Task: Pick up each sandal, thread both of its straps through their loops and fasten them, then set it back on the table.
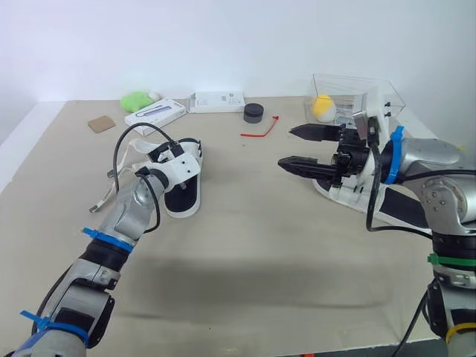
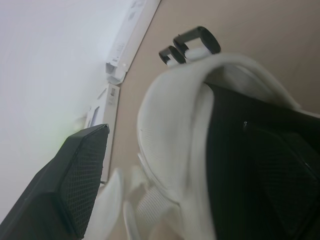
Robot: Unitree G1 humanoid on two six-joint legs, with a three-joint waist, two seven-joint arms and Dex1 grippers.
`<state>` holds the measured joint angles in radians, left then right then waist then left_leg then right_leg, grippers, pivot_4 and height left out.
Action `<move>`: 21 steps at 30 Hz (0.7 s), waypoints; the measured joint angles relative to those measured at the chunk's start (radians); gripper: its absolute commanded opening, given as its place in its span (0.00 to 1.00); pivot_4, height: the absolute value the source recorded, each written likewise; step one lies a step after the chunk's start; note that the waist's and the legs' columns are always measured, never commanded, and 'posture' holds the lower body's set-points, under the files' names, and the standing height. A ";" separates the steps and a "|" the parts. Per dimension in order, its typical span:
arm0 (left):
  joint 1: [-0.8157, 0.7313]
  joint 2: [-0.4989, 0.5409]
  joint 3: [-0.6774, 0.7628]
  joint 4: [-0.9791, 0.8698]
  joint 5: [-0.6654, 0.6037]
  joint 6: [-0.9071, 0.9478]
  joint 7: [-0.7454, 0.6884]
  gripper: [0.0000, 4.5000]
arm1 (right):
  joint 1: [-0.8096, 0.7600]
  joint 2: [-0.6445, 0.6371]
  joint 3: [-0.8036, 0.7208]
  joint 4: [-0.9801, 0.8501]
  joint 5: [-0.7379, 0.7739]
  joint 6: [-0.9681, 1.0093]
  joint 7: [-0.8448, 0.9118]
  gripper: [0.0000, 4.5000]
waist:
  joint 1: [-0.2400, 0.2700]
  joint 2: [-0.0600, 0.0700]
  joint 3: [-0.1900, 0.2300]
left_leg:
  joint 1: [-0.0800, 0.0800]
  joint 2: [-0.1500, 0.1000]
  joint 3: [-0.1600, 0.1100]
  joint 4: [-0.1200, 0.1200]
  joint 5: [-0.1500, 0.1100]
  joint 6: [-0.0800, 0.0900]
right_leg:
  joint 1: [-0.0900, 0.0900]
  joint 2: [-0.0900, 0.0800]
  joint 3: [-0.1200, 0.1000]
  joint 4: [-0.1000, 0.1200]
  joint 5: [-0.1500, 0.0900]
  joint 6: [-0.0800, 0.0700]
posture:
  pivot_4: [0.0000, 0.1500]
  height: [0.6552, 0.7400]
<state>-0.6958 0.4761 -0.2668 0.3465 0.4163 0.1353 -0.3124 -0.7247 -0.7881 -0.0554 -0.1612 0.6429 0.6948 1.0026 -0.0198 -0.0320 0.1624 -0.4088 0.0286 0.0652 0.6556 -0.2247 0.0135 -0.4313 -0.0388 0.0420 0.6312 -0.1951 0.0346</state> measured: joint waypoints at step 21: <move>-0.102 0.179 0.013 0.363 -0.352 -0.901 -0.435 0.01 | 0.008 0.018 0.000 0.031 -0.022 -0.029 0.005 1.00 | -0.001 0.000 0.000 | -0.014 0.002 0.003 0.001 0.000 0.000 | -0.013 0.000 -0.001 0.001 0.002 -0.002 | 1.00 1.00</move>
<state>-0.7979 0.6550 -0.2536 0.7098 0.0639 -0.7656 -0.7473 -0.7171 -0.7702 -0.0557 -0.1302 0.6212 0.6653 1.0073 -0.0209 -0.0321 0.1624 -0.4227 0.0307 0.0682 0.6569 -0.2247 0.0135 -0.4444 -0.0386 0.0411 0.6327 -0.1933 0.0324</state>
